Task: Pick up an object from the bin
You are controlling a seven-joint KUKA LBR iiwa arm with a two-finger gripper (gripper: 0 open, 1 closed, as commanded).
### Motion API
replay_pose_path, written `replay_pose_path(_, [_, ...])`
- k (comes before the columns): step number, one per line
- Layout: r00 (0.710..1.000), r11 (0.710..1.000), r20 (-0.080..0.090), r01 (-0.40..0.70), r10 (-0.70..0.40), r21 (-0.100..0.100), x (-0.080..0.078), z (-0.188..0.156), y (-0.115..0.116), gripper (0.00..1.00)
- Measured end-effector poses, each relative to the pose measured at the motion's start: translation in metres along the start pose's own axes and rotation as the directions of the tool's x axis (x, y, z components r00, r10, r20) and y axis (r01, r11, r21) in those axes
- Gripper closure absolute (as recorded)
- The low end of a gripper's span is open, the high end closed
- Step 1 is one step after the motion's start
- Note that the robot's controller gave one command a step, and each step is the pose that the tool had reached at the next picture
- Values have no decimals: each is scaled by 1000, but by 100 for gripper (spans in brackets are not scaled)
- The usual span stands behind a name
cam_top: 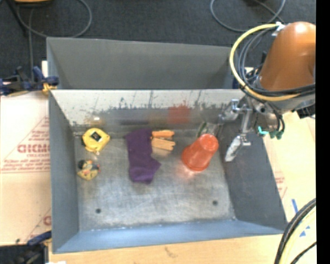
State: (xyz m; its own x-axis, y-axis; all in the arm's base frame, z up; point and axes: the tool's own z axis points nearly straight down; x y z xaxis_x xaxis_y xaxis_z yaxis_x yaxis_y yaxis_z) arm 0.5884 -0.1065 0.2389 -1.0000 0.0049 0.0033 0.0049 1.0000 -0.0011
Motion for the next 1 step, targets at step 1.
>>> replay_pose_path(1, [1000, 1000, 8, 2, -2, 1, -1, -5, 0, 0])
